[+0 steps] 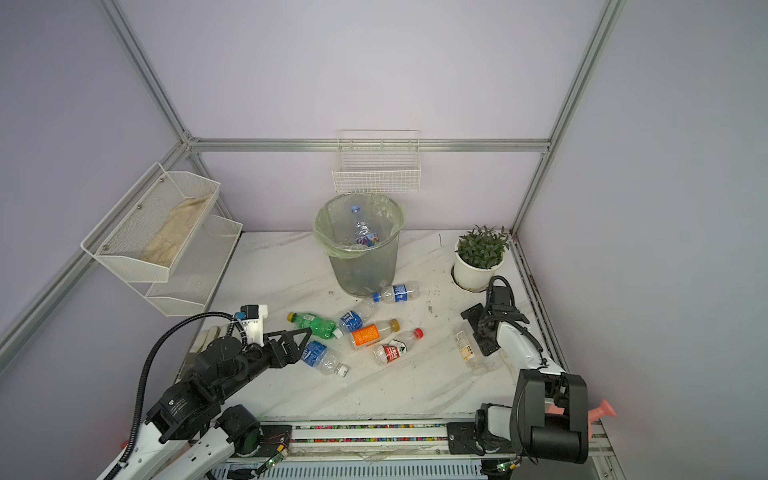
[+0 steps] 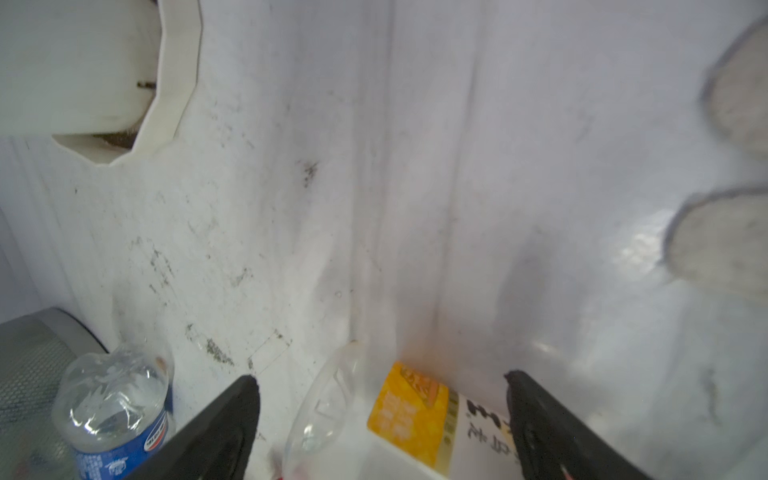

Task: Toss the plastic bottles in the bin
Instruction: 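Lower the right gripper and close it around the yellow-capped bottle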

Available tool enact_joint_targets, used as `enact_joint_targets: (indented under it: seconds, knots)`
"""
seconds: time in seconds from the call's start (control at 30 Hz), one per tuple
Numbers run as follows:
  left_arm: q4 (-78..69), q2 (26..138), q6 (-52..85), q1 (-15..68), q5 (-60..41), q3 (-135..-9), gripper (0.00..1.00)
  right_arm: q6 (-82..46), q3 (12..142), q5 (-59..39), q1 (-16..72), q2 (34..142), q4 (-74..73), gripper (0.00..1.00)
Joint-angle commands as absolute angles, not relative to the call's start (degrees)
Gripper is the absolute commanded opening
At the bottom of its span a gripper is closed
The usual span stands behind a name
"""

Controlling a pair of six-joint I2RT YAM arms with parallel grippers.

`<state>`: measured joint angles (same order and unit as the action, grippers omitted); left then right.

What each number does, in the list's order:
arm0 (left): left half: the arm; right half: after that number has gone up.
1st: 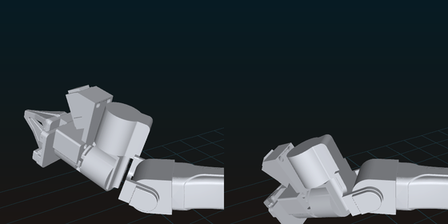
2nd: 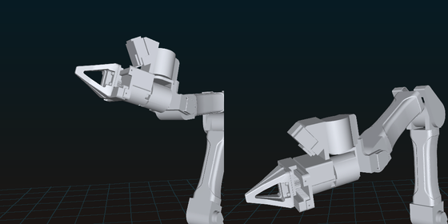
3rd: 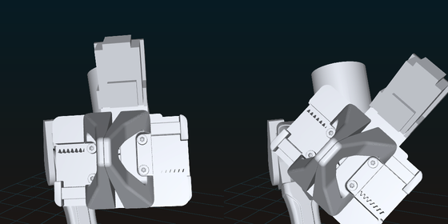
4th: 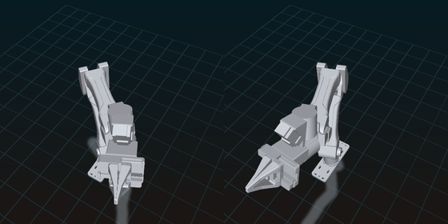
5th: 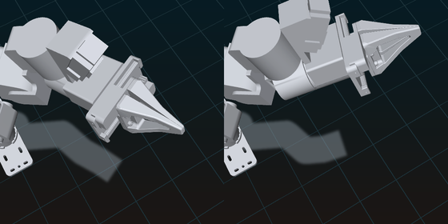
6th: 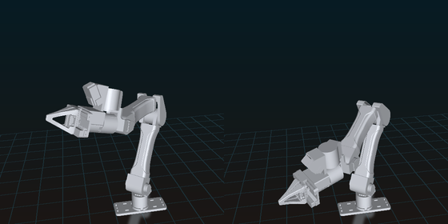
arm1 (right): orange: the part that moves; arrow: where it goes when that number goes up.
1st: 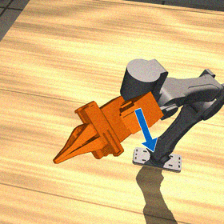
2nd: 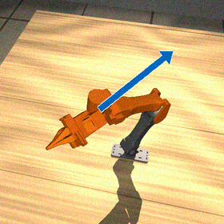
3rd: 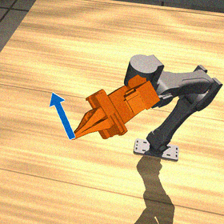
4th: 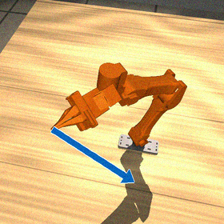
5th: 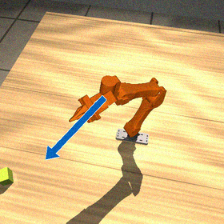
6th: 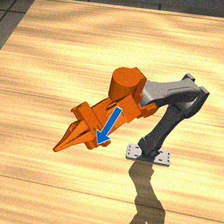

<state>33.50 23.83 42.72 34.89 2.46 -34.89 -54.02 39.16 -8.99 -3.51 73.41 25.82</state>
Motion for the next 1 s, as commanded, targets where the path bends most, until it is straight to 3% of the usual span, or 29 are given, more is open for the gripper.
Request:
enact_joint_targets:
  seconds: [0.0,0.3,0.73,0.97]
  knots:
    - [30.77,23.74,43.58,35.07,0.82,-33.16,1.00,-60.44,40.25,-9.37,0.08,72.72,25.96,0.95]
    - [30.67,24.61,43.24,35.42,-0.26,-32.90,1.00,-59.43,40.70,-9.71,3.51,67.43,26.36,0.95]
    - [29.53,25.66,43.24,35.77,-0.36,-32.69,1.00,-49.32,37.09,1.54,17.02,55.99,29.73,0.94]
    - [28.33,26.74,43.26,36.07,0.00,-33.00,1.00,-50.91,39.78,10.02,28.41,63.65,35.76,0.92]
